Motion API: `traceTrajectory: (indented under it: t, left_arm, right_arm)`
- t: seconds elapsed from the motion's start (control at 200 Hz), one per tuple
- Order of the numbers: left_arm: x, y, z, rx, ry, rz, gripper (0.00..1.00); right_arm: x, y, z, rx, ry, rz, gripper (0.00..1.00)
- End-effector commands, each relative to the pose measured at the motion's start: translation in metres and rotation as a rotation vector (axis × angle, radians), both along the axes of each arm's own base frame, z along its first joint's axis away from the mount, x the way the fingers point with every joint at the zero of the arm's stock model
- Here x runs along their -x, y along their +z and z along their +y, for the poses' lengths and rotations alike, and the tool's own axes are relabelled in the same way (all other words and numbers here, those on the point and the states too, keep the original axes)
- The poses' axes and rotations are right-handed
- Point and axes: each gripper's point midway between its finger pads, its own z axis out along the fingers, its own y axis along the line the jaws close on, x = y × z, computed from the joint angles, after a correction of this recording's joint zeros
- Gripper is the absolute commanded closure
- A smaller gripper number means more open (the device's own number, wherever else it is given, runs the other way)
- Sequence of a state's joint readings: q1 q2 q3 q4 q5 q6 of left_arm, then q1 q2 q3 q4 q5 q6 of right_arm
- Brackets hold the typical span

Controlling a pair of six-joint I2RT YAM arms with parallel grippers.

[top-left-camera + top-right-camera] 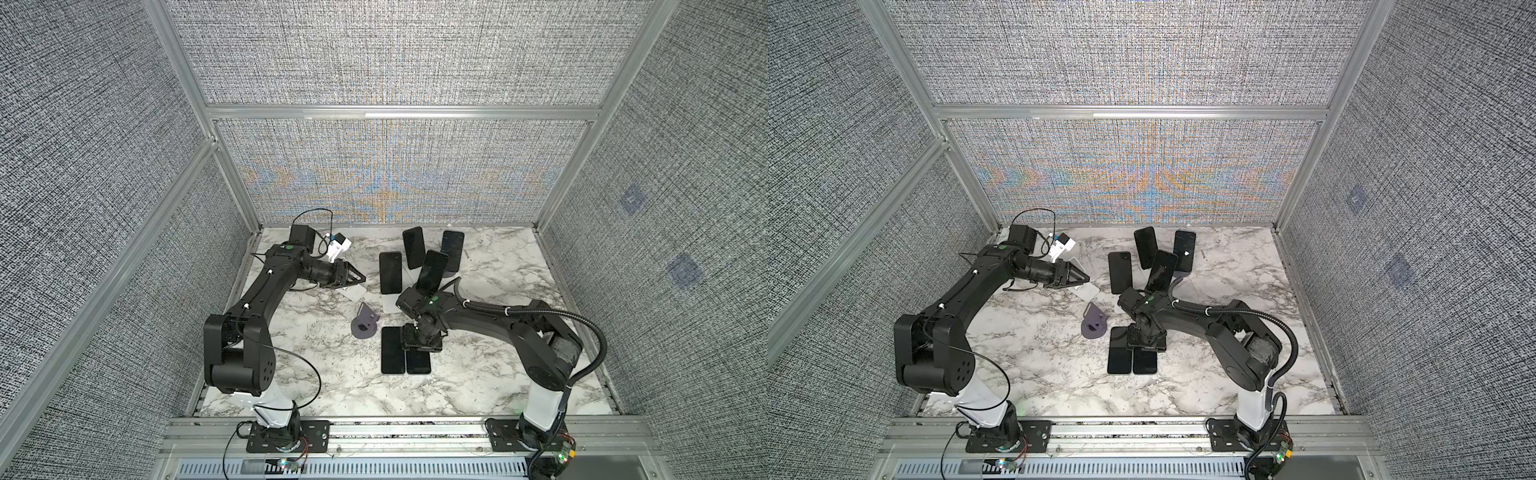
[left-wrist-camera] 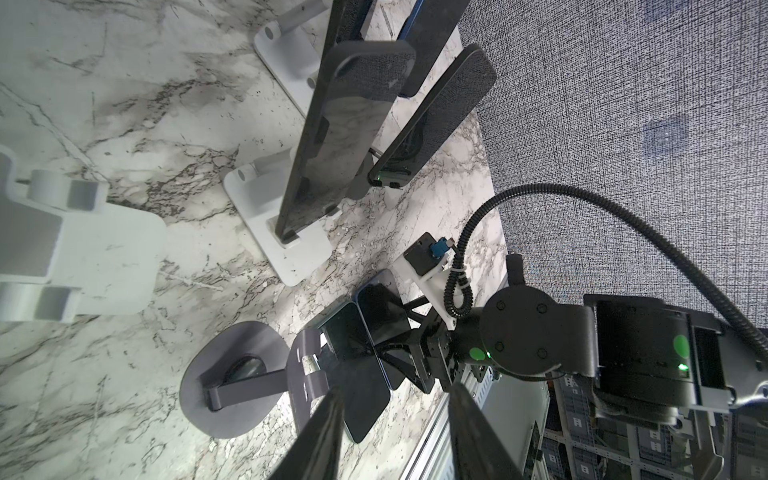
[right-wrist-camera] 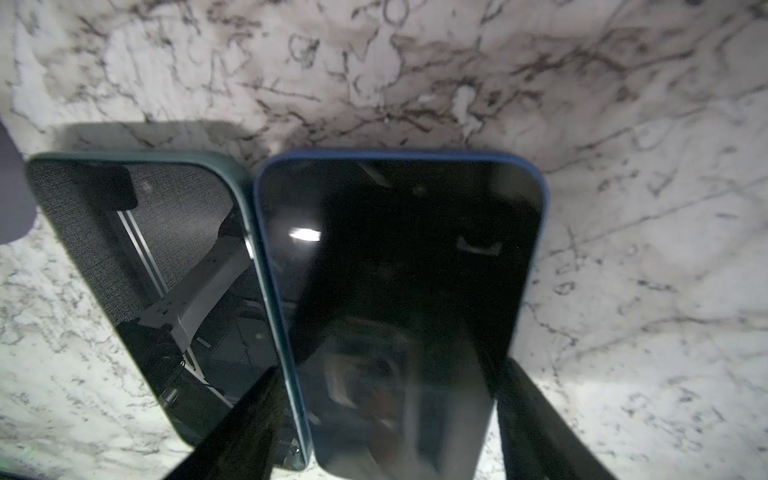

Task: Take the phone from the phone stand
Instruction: 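Lower the blue-edged phone flat next to the teal-edged phone with the right gripper, then open the right gripper and raise it away from the flat phones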

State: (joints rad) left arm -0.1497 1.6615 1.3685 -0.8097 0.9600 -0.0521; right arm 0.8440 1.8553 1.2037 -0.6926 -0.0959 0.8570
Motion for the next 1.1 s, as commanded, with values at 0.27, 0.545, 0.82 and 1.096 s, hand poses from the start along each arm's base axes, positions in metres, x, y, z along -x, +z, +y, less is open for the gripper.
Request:
traceTrajectory:
  t: [0.27, 0.545, 0.82, 1.096]
  left_arm:
    - [0.000, 0.002, 0.001, -0.009, -0.009, -0.022, 0.57]
    - [0.000, 0.003, 0.000, -0.007, -0.009, -0.020, 0.57]
    - [0.001, 0.003, 0.002, -0.014, -0.007, -0.025, 0.57]
    - [-0.001, -0.004, 0.000, -0.004, -0.014, -0.001, 0.51]
  right_arm:
    - [0.004, -0.004, 0.016, -0.073, -0.003, 0.026, 0.30]
    - [0.002, -0.002, 0.019, -0.099, -0.013, 0.011, 0.30]
    - [0.000, 0.002, 0.020, -0.109, -0.005, -0.008, 0.30]
    - [0.004, 0.026, 0.010, -0.080, 0.045, -0.030, 0.29]
